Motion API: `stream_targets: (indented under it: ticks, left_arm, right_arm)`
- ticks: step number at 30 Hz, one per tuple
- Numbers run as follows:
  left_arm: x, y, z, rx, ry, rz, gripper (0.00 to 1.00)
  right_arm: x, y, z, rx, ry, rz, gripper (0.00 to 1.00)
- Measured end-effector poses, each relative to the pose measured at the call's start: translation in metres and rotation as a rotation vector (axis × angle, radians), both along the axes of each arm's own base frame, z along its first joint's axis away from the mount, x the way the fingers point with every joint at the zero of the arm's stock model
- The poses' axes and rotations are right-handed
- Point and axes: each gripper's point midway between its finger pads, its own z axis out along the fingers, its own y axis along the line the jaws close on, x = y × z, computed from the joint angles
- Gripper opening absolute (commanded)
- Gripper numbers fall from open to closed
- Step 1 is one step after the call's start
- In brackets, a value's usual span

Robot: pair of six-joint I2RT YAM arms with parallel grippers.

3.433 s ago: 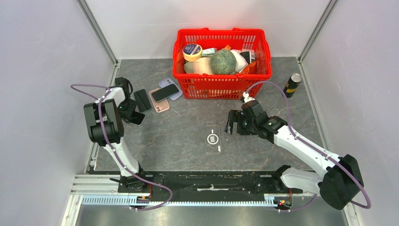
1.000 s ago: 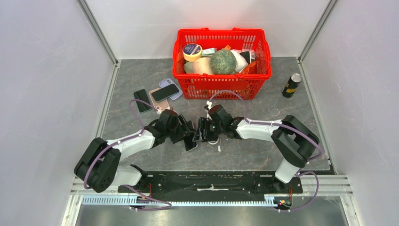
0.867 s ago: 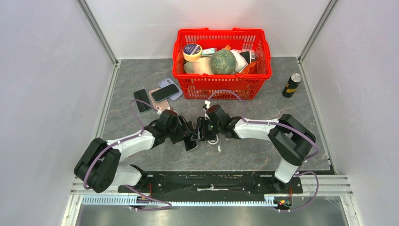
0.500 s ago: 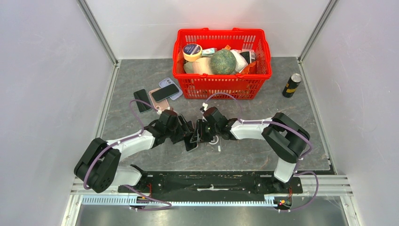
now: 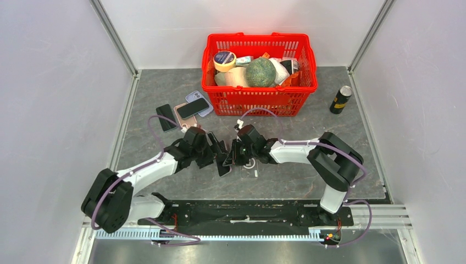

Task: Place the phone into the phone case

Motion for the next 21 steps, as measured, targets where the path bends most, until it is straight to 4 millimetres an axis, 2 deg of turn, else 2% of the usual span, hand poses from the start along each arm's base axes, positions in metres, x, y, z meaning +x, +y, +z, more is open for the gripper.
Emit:
stream_targets:
  ticks: [6, 10, 16, 21]
  left_arm:
    - [0.010, -0.002, 0.037, -0.016, -0.088, -0.005, 0.88]
    - [0.013, 0.000, 0.047, -0.007, -0.113, -0.003, 0.87]
    - [0.010, 0.001, 0.028, 0.042, -0.064, -0.015, 0.82]
    - [0.006, -0.009, 0.007, 0.090, -0.003, -0.059, 0.66]
  right_arm:
    - [0.003, -0.026, 0.009, -0.035, -0.023, -0.060, 0.00]
    - [0.004, -0.049, 0.025, -0.039, -0.054, -0.111, 0.00]
    - [0.003, -0.089, 0.049, -0.028, -0.105, -0.200, 0.00]
    - [-0.005, -0.114, 0.048, -0.051, -0.109, -0.248, 0.00]
